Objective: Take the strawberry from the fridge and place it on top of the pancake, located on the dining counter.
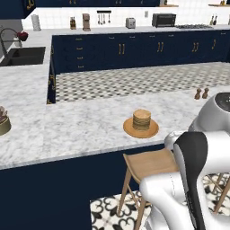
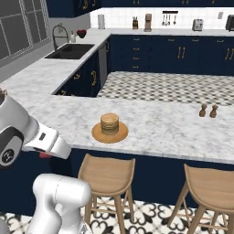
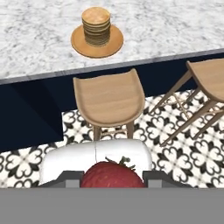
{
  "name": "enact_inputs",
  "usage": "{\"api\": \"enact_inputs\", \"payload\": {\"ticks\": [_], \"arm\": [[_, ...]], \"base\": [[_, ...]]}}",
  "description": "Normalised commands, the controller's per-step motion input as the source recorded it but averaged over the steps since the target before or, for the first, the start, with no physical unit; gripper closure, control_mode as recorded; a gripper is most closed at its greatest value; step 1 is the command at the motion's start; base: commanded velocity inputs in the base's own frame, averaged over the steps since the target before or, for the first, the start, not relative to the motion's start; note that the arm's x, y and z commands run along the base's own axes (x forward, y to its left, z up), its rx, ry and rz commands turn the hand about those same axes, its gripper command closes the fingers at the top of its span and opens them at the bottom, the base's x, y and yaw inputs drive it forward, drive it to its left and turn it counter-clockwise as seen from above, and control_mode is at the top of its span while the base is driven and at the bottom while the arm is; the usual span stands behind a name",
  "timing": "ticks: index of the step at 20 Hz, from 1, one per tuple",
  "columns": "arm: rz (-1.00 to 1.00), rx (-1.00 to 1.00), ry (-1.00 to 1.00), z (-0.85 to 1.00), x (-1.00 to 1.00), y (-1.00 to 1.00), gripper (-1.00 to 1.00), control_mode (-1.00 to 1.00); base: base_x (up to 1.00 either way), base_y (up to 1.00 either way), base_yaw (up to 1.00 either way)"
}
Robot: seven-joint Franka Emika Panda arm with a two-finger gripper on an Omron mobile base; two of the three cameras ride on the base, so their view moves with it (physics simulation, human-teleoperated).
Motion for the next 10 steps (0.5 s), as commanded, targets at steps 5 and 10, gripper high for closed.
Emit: {"api": "enact_inputs", "payload": {"ticks": [5,10], "arm": [[0.01,0.00,0.00,0.26,0.87,0.00,1.00,-1.00],[0.07,0.00,0.01,0.24,1.00,-0.09,1.00,-1.00]], "base": [[0.00,0.00,0.00],[0.00,0.00,0.00]]}}
